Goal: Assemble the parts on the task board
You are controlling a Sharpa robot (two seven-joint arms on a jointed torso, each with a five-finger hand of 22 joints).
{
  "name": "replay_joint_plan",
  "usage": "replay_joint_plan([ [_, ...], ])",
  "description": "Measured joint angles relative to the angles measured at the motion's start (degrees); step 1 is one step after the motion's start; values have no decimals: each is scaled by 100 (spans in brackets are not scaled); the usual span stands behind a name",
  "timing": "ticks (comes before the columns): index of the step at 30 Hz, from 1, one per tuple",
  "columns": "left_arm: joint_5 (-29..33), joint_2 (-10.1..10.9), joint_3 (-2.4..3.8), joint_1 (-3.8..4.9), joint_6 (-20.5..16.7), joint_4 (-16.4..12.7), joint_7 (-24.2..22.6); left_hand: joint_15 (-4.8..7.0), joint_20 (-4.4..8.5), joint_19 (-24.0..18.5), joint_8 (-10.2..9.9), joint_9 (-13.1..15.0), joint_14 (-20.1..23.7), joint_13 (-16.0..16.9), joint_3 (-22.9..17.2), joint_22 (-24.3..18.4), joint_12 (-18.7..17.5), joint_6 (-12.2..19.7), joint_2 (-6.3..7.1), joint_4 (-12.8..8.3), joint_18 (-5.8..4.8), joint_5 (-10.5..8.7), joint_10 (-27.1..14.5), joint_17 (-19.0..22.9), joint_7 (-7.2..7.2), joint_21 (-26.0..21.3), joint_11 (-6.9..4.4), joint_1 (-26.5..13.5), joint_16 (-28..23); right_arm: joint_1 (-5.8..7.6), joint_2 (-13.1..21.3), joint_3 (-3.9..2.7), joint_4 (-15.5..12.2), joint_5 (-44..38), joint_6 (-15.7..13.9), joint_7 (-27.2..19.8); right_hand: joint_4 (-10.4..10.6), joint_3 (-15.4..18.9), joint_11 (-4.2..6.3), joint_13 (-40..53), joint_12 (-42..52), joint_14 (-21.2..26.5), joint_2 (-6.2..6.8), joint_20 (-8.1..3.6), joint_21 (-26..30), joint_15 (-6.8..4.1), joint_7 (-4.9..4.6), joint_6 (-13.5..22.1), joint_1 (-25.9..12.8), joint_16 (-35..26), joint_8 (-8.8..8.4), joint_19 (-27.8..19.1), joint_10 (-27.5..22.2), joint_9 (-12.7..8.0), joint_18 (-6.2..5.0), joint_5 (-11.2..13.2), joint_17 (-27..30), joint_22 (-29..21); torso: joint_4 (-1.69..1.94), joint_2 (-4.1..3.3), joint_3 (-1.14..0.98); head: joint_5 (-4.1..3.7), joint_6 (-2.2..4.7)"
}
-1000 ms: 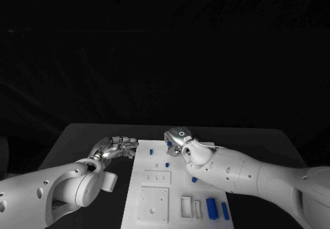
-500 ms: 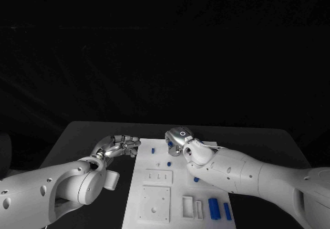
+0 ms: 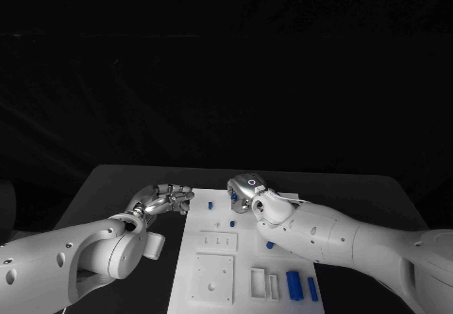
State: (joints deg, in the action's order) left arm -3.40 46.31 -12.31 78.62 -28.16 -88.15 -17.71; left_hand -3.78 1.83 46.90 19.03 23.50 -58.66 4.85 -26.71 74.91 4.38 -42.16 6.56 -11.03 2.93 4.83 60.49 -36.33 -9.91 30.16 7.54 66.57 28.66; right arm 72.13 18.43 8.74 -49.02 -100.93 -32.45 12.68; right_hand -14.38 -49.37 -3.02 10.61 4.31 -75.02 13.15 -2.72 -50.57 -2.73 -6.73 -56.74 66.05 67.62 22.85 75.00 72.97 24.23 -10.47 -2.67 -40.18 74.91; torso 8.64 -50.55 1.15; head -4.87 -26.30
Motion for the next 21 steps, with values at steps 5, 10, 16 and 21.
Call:
replay_joint_plan([
  [5,0,4,0,1,0,1,1,0,0,0,0,0,0,-6,0,0,0,0,0,0,-6,0,0,1,0,0,0,0,0,-4,9,4,36,213,2,-87,224,187,-256,-132,-78,31,227,23,0,166,-201,405,-226,27,-227,24,-479,-102,125,-23,36,0,-3,-4,2,1,9],
  [10,0,16,0,2,-1,1,2,0,0,0,-22,-5,0,-6,0,-1,0,0,17,0,19,0,0,1,0,0,0,-17,0,-2,34,4,17,435,-34,-174,316,477,-395,-318,-78,58,379,13,0,274,-315,641,-348,80,-343,37,-981,-157,125,-23,58,0,-7,-8,2,7,19],
  [16,0,45,0,8,-3,-1,3,0,0,0,-22,-5,0,-5,0,0,0,0,23,0,40,0,0,1,0,0,0,-23,0,33,214,-28,-211,643,-131,-264,326,783,-436,-434,-78,74,381,6,25,325,-340,706,-490,129,-357,45,-1114,-174,125,-23,78,0,-9,-12,1,13,39],
  [21,0,84,-1,26,-5,-1,4,0,0,0,-22,-5,0,-5,0,4,0,0,23,0,40,0,0,1,0,0,0,-23,0,107,493,-249,-648,746,-185,-296,366,885,-408,-446,-3,74,380,6,47,325,-340,706,-550,157,-357,45,-1038,-177,125,-22,105,0,-23,-14,-5,13,90],
])
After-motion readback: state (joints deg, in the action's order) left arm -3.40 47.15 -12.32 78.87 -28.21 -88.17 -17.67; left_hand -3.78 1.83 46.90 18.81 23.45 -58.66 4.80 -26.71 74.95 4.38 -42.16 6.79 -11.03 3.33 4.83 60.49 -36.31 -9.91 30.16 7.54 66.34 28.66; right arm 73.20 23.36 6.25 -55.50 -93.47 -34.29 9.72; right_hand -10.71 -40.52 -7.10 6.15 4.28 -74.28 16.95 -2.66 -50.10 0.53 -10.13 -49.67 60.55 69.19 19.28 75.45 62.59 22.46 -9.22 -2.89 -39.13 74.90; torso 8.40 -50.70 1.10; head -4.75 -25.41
